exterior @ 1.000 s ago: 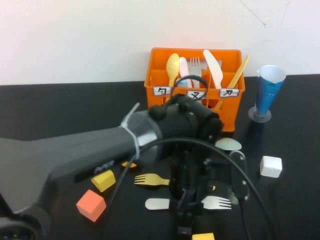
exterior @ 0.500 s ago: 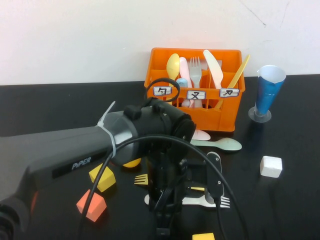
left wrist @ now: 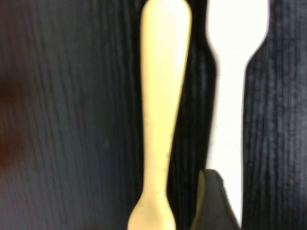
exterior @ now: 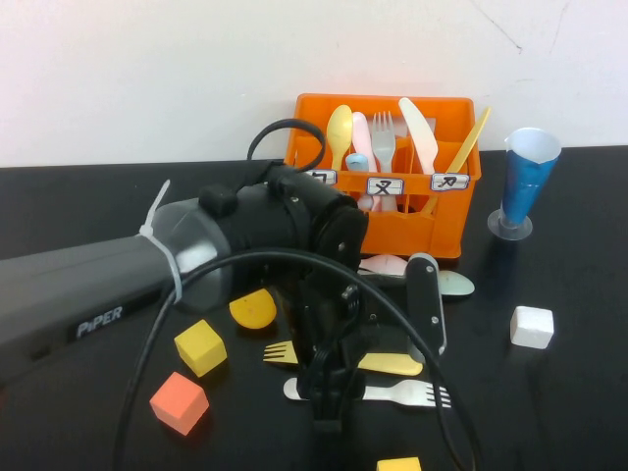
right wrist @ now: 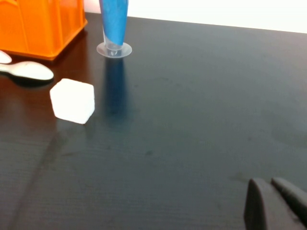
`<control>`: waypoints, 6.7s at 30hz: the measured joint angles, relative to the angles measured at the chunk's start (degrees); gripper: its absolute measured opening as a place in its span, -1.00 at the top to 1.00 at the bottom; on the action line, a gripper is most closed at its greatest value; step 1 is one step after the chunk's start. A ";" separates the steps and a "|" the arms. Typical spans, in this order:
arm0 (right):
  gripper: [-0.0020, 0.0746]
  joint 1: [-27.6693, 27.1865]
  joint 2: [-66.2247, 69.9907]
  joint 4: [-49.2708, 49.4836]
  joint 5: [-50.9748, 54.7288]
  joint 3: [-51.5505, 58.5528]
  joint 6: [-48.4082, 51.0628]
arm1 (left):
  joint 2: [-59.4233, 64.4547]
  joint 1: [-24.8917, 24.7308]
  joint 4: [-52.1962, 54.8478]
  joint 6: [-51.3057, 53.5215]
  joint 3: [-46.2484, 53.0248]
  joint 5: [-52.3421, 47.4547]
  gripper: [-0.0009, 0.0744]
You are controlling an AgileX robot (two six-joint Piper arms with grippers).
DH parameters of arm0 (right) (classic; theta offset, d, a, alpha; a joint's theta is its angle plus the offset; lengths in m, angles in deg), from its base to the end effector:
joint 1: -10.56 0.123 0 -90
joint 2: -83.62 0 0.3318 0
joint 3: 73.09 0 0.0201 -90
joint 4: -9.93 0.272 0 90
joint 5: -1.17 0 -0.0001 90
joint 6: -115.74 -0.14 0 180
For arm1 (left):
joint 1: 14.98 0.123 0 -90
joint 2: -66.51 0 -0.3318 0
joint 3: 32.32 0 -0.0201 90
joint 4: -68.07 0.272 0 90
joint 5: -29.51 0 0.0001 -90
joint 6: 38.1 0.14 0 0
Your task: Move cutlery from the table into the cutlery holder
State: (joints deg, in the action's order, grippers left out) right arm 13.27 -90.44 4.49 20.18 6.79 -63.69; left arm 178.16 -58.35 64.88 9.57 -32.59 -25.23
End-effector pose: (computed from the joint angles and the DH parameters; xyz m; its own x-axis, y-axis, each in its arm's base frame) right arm 0.0752 -0.0008 0.1615 -0.2513 -0.1115 -0.9615 -0.0427 0.9936 -0.1041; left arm 0.2985 -0.2907 0.2152 0.0061 0.9799 -0.1993 0.9896 0.0227 0.1418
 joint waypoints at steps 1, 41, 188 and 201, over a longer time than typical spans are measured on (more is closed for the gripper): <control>0.95 0.00 0.00 0.00 0.00 0.00 0.00 | 0.52 0.25 0.00 -0.42 0.00 0.25 -0.04; 0.95 0.00 0.00 0.00 0.00 0.00 0.00 | -5.46 0.17 2.10 -1.86 1.52 2.93 0.55; 0.95 0.00 0.00 0.00 0.00 0.00 0.00 | -105.61 41.20 -0.83 -51.45 79.80 35.62 0.98; 0.95 0.00 0.00 0.00 0.00 0.00 0.00 | -105.61 41.20 -0.83 -51.45 79.80 35.62 0.98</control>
